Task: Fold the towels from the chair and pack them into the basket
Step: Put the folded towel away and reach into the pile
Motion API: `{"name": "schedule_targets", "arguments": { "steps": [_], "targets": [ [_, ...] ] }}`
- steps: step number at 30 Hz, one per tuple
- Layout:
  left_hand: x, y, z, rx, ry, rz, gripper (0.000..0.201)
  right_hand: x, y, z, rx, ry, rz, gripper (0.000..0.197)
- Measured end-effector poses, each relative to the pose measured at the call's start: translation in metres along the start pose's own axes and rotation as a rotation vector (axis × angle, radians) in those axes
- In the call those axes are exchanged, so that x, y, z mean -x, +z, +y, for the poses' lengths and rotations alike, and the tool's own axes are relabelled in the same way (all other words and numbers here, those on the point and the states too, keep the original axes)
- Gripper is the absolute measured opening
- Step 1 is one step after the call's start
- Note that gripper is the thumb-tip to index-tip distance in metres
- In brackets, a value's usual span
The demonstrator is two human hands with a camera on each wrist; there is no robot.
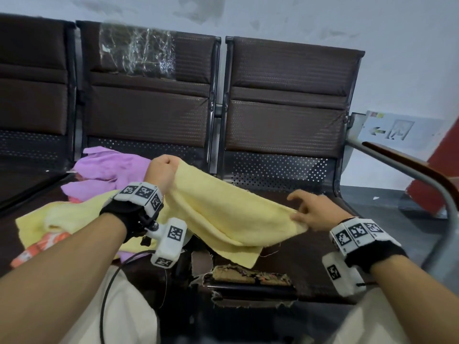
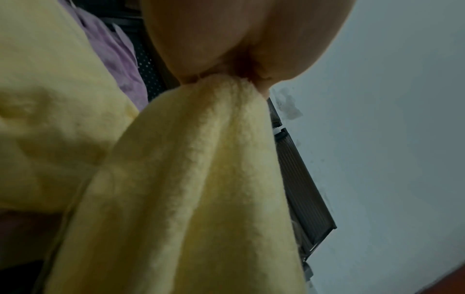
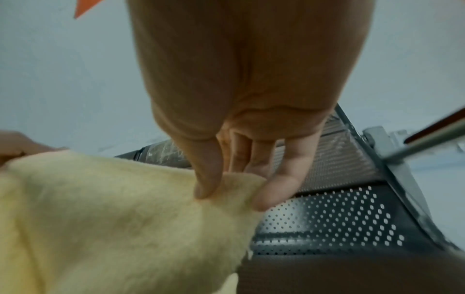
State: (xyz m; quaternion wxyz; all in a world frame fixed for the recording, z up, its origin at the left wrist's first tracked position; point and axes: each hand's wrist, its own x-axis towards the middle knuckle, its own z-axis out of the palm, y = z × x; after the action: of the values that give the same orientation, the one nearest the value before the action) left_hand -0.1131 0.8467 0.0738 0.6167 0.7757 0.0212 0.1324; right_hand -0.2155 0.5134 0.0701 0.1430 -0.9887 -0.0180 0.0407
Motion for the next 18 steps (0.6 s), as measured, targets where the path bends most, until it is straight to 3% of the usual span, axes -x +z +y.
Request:
{"name": "schedule_targets", "arguments": {
  "steps": [4,8,11,14,18],
  "targets": [
    [0.001,-0.001,-0.005,-0.088,0.039,0.002,0.018,-0.002,0.002,-0.006,0.036,-0.002,0.064,0.012],
    [0.002,-0.005,-0.006,-0.112,0.055,0.056,0.017,-0.008,0.004,-0.017,0.175,-0.157,0.276,0.010],
    [0.002,-0.006,-0.005,-0.166,0.072,0.098,0.019,-0.015,0.008,-0.019,0.231,-0.227,0.241,0.009],
    [0.002,-0.007,-0.003,-0.194,0.099,0.130,0.021,-0.021,0.010,-0.014,0.154,-0.037,0.163,0.013],
    [0.006,-0.008,0.003,-0.174,0.157,0.151,0.020,-0.022,0.005,-0.006,-0.030,0.110,0.280,0.009]
  ]
}}
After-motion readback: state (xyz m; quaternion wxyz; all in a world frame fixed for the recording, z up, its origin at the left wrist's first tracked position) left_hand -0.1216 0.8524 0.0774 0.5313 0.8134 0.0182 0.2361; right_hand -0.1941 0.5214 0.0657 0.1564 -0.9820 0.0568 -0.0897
